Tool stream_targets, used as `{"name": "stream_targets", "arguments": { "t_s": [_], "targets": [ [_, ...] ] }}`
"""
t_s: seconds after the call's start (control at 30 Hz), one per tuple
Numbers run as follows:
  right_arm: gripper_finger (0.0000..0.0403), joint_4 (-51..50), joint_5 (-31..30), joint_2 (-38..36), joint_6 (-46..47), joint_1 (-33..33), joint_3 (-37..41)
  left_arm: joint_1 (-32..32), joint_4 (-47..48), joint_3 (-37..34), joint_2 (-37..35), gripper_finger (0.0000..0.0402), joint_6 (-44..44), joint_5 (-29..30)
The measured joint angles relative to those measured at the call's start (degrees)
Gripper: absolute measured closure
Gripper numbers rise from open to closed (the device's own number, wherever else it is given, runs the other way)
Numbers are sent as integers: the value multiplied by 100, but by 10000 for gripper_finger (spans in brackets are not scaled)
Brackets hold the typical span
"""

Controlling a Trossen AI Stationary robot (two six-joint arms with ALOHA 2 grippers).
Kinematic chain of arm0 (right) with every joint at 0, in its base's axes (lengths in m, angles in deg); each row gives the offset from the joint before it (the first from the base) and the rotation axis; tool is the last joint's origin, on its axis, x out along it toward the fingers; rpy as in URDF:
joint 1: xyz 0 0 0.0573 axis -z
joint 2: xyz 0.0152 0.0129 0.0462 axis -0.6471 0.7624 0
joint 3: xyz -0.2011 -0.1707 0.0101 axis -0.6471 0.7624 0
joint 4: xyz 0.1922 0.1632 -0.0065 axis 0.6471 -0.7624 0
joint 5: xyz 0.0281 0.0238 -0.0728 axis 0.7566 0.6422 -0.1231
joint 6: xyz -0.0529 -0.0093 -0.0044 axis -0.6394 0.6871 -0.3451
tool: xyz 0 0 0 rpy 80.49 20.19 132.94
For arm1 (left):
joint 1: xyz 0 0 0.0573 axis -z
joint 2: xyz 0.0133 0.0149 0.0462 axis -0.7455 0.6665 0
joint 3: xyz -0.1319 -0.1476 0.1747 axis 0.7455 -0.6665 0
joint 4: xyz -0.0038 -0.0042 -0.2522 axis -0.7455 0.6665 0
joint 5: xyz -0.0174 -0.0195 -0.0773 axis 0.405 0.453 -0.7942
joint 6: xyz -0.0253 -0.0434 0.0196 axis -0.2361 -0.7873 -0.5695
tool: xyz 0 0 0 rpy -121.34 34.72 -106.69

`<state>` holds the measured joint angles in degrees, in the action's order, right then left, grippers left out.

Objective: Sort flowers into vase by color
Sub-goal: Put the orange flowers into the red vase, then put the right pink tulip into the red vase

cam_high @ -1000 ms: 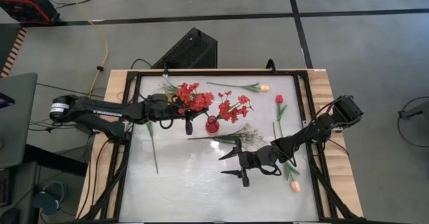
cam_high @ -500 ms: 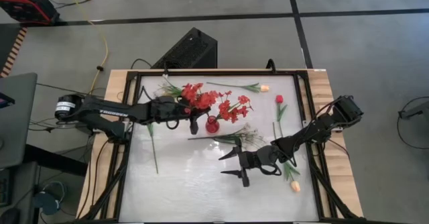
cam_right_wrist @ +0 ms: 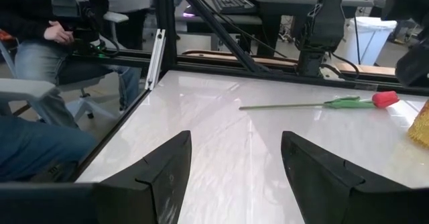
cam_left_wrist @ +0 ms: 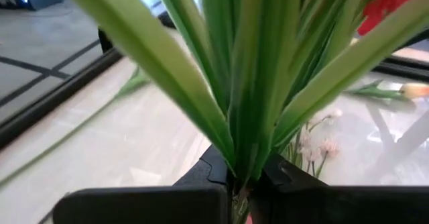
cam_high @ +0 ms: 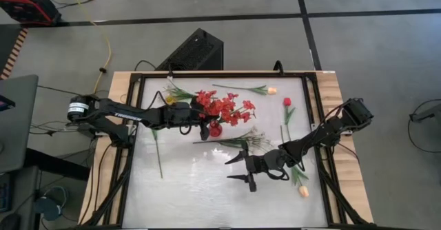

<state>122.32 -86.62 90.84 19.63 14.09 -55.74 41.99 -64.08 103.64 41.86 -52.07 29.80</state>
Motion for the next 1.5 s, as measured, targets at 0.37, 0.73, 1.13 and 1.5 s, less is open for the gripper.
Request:
{"name": "stream_targets", "arguments": {
  "t_s": [0.37, 0.73, 1.13, 1.5],
  "targets": [
    [145, -42, 0, 0, 62, -37, 0, 0, 217, 2, -13, 361, -142, -97],
    [145, -877, -42, -69, 688, -35, 3, 0, 1257, -2, -485, 238, 95, -165],
    [145, -3390, -122, -1281, 2356, -37, 0, 15, 3187, -2, -2001, 206, 208, -549],
    [145, -5986, 35, -2219, 4837, -114, 0, 607, 4202, 0, -3401, 206, -78, -566]
  ]
}}
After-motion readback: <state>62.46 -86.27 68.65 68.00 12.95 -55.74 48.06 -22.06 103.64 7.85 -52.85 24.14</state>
